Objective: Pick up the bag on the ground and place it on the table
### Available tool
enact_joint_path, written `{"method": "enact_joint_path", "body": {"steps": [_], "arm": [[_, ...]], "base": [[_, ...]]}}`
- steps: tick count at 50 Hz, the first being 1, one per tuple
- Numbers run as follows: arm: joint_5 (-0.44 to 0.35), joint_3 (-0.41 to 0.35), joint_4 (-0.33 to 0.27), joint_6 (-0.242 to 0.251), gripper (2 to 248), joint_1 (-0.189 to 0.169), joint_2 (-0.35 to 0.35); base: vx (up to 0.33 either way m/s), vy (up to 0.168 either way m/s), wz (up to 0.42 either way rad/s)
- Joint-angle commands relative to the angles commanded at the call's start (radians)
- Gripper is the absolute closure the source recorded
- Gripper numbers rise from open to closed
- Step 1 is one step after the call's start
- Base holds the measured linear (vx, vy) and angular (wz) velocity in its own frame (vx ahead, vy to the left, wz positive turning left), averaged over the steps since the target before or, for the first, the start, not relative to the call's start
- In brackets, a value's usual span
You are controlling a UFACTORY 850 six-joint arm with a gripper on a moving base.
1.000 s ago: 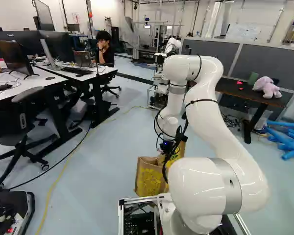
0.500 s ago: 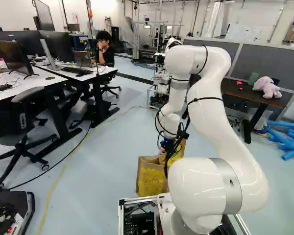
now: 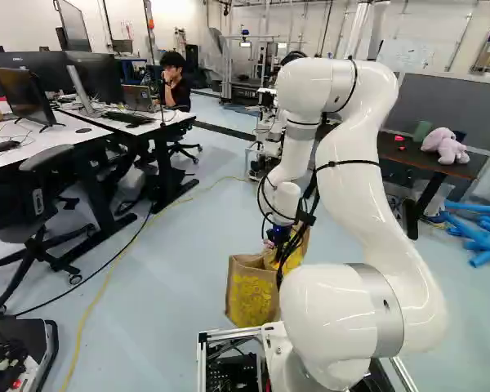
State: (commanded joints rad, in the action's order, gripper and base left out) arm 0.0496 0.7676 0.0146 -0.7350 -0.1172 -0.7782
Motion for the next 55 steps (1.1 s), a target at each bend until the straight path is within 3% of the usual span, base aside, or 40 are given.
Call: {"method": "enact_joint_path", "body": {"steps": [55], "arm": [[0.134,-0.109,0.000,0.000,229,0.009,0.256]], "base": [[0.000,0.000,0.000]]}}
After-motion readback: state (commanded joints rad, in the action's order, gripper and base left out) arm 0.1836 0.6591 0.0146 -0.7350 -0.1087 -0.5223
